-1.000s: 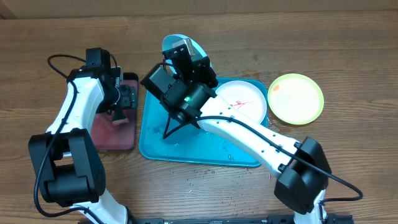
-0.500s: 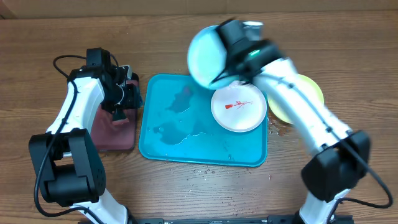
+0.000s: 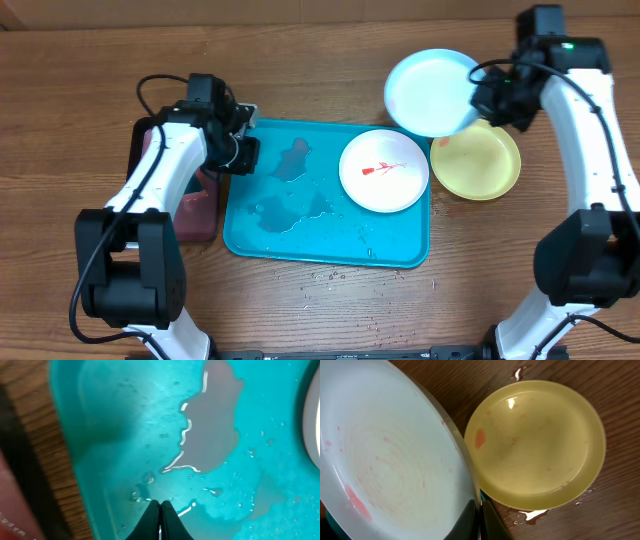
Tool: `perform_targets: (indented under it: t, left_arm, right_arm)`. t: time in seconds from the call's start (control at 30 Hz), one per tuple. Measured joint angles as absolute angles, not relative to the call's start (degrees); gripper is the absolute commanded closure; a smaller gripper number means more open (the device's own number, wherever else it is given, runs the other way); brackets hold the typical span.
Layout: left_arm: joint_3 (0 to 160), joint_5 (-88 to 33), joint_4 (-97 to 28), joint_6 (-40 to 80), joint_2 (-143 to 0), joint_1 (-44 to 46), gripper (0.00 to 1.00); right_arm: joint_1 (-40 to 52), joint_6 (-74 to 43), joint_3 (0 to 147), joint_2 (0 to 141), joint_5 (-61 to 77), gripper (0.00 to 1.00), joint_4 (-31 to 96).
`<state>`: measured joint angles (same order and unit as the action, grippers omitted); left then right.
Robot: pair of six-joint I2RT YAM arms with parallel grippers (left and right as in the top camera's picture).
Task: Clean dirty plates on tray and stack at the side
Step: 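Lower the light blue plate onto the yellow plate and release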
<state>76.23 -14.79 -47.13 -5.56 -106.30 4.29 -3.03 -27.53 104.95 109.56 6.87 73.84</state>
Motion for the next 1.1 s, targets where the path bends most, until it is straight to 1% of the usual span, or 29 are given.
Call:
perform_targets:
  t: [0.1, 0.33, 0.4, 0.6, 0.63, 0.67, 0.73, 0.8, 0.97, 1.1]
  left_arm:
    - [76.23, -14.79, -47.11, -5.58, -106.98, 5.85, 0.95]
    - [76.23, -14.63, -46.76, -5.58, -110.85, 7.11, 0.94]
    - [76.23, -14.35, -46.68, -5.56, -111.81, 7.11, 0.96]
    - [76.23, -9.76, -46.70, -4.19, -114.45, 7.11, 0.96]
    - [76.23, -8.58, -46.70, -3.51, -114.56, 7.11, 0.96]
    - [76.23, -7.33, -46.70, -2.90, -114.61, 7.11, 0.96]
    - [76.23, -5.17, -46.65, -1.83, -114.61, 7.09, 0.96]
    - [76.23, -3.16, -46.63, -0.69, -114.61, 7.09, 0.96]
    - [76.23, 0.69, -46.30, 2.70, -114.61, 6.96, 0.96]
    - [76.23, 1.32, -46.26, 5.17, -114.61, 6.31, 0.96]
  right_arm:
    - [-6.92, -26.44, 103.83, 109.32, 7.11, 0.96, 73.97]
    - [-13.56, -25.61, 95.44, 108.90, 7.03, 0.96, 72.51]
    - [-14.85, -25.43, 93.30, 108.90, 6.98, 0.96, 71.40]
    - [-16.14, -25.41, 88.64, 108.90, 6.35, 0.96, 69.36]
    - [-16.12, -25.43, 88.31, 108.90, 6.00, 0.93, 69.43]
    - [-16.10, -25.41, 88.12, 108.90, 5.72, 0.86, 69.36]
    - [-16.10, -25.04, 88.03, 108.90, 5.26, 0.83, 69.38]
    - [-16.08, -25.21, 88.01, 108.90, 4.43, 0.81, 69.23]
    - [-16.10, -25.21, 88.01, 108.90, 3.99, 0.80, 69.21]
    - [-16.10, -25.23, 88.01, 108.90, 4.01, 0.80, 69.21]
